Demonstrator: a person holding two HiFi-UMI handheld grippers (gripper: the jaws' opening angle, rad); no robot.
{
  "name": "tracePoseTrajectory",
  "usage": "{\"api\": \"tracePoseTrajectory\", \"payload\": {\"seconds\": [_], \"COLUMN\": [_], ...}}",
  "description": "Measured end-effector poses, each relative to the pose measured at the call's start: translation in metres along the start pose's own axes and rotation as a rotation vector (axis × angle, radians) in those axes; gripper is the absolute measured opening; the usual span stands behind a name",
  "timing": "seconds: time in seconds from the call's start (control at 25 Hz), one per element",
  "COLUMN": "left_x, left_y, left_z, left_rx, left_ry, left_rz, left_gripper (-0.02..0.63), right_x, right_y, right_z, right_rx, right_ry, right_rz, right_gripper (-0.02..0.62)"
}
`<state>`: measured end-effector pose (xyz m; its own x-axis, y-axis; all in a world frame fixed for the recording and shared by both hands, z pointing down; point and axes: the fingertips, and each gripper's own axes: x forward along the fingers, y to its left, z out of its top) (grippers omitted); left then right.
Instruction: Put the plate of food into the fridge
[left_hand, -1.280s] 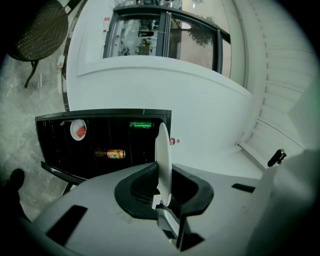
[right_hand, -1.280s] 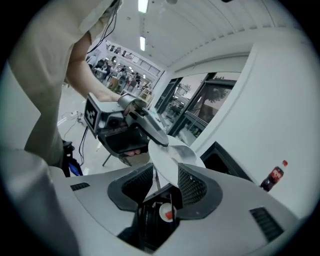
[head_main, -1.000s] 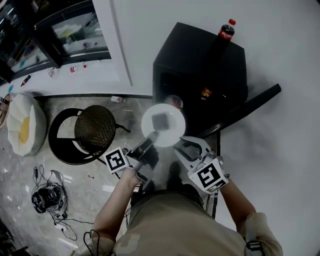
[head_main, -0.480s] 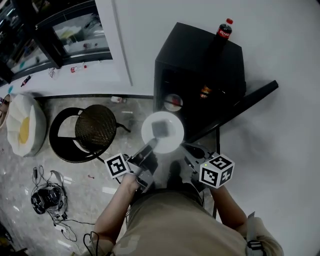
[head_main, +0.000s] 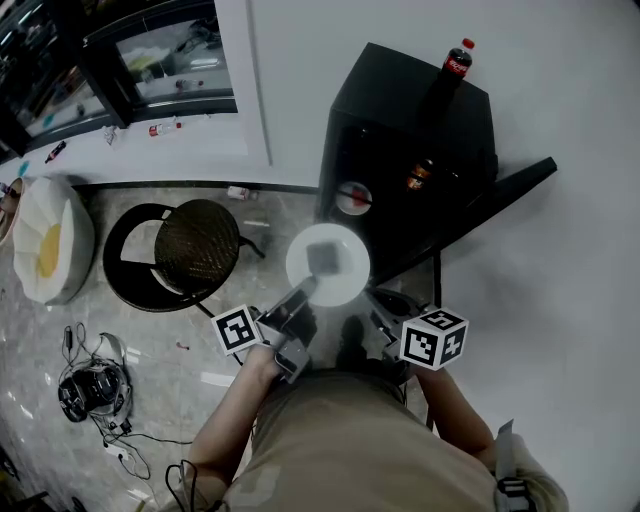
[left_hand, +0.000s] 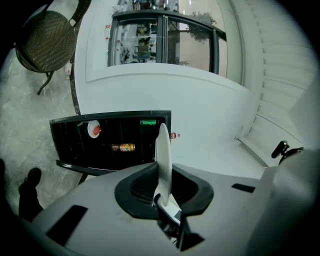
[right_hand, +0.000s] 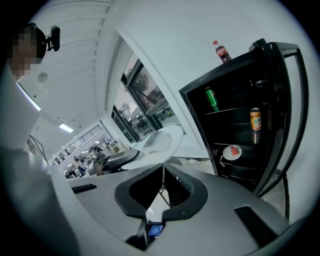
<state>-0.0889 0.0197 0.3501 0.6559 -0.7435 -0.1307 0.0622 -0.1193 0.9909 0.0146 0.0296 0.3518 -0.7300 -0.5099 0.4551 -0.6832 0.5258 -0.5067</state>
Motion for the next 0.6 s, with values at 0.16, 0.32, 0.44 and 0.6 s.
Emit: {"api": "tracePoseTrajectory", "payload": {"seconds": [0.16, 0.32, 0.44, 0.6], "left_x": [-0.015, -0.026, -0.027, -0.028], "left_y": [0.002, 0.006, 0.010, 0.016], "left_z": [-0.003, -0.007, -0.016, -0.030], "left_rx": [-0.008, -0.017, -0.018, -0.030], "left_ry": [0.009, 0.034, 0.069, 0.114], "left_rz": [-0.006, -0.010, -0.013, -0.011], "left_gripper": [0.040, 0.040, 0.040, 0.040], "right_x": [0.001, -0.004, -0.011, -0.024], "right_y": [0.013, 0.023, 0.025, 0.025], "right_z": [-0.015, -0.028, -0.039, -0.052], "right_rx": [-0.004, 0.002, 0.028, 0.077], "right_ry": [0.012, 0.015, 0.013, -0.011], "right_rz": [-0.017, -0.048, -0.076, -0.101], "right_gripper": [0.028, 0.028, 0.028, 0.028]}}
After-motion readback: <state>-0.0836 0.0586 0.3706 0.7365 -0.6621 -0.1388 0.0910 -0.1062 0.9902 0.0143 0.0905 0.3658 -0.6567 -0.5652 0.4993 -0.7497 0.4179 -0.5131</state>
